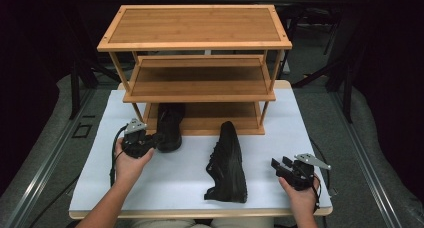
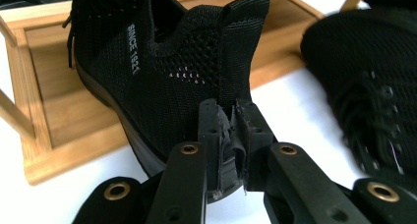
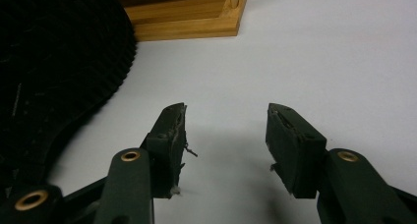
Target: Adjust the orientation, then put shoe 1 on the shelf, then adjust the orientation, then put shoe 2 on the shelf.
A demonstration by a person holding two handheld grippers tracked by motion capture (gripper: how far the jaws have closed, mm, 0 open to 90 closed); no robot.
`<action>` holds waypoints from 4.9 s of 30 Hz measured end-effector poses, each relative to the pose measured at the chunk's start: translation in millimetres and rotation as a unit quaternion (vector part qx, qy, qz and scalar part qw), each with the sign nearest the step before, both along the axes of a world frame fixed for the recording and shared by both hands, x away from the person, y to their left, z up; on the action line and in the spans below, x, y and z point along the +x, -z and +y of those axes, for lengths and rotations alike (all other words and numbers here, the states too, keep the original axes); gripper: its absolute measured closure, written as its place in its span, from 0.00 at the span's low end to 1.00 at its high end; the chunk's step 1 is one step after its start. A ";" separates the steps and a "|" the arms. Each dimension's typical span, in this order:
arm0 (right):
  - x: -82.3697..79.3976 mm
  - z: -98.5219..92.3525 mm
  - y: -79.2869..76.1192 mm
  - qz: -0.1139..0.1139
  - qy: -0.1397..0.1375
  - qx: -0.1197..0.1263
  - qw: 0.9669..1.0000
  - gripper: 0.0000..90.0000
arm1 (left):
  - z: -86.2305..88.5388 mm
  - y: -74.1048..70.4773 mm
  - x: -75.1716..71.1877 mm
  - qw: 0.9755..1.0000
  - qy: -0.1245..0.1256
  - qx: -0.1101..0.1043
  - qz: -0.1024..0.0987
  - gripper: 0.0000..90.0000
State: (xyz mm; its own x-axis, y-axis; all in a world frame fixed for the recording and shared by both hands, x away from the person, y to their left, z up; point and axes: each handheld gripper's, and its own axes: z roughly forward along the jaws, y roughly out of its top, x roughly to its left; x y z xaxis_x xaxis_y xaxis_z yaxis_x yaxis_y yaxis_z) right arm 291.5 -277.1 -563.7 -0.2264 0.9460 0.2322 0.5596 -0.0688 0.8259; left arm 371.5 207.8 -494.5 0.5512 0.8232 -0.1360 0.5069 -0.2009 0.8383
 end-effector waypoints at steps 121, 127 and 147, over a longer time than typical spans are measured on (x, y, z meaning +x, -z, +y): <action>-10.3 113.2 -77.9 -0.022 -0.143 -0.070 0.987 0.56 | 62.8 49.3 -13.1 0.999 -0.032 0.023 0.020 0.43; -8.2 119.1 -75.9 -0.008 -0.148 -0.065 0.987 0.48 | 67.1 48.4 -13.1 0.999 -0.045 0.003 0.019 0.45; -5.2 131.0 -66.0 0.003 -0.147 -0.102 0.984 0.43 | 66.7 49.8 -11.3 0.998 -0.045 -0.002 0.033 0.45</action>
State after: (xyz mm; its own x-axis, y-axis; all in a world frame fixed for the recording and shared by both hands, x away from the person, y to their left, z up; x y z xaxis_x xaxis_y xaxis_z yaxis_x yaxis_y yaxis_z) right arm 286.4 -146.0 -497.7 -0.4961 0.8670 0.0464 0.5352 0.2633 0.8026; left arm 360.1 274.5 -544.3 0.4642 0.8687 -0.1726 0.5765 -0.1484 0.8035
